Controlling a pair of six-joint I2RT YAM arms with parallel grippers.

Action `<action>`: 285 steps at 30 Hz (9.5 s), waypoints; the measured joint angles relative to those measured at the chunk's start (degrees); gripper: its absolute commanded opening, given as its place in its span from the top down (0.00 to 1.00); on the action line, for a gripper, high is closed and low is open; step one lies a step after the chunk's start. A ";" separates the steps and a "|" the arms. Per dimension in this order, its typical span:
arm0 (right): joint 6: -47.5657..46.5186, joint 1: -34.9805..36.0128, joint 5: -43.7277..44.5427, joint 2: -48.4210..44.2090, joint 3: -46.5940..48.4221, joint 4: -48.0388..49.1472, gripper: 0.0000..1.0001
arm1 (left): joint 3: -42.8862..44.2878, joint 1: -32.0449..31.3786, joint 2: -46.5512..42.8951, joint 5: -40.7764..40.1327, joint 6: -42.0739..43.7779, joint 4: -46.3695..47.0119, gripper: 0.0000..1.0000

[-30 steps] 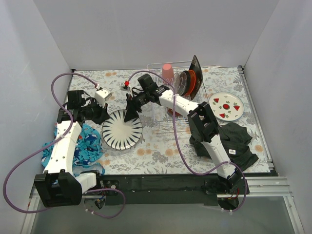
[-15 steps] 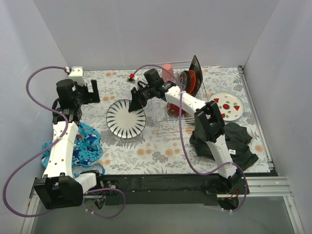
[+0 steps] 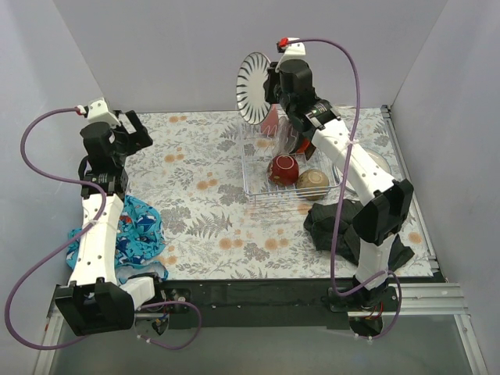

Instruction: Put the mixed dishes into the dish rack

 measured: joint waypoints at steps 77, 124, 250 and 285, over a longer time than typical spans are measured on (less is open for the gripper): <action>-12.59 -22.38 12.02 -14.29 -23.61 -8.55 0.44 | -7.48 1.36 1.97 16.63 -7.96 1.86 0.02; -39.71 -50.62 -20.02 25.33 -1.90 -24.55 0.34 | -13.81 -0.87 18.01 27.43 3.91 3.54 0.02; -28.68 3.19 25.86 14.60 14.67 -2.78 0.99 | -19.67 -4.20 7.56 34.51 -2.38 7.72 0.02; -46.12 6.60 38.66 24.02 5.07 21.07 0.99 | -23.93 -4.20 5.35 34.56 -4.48 10.10 0.02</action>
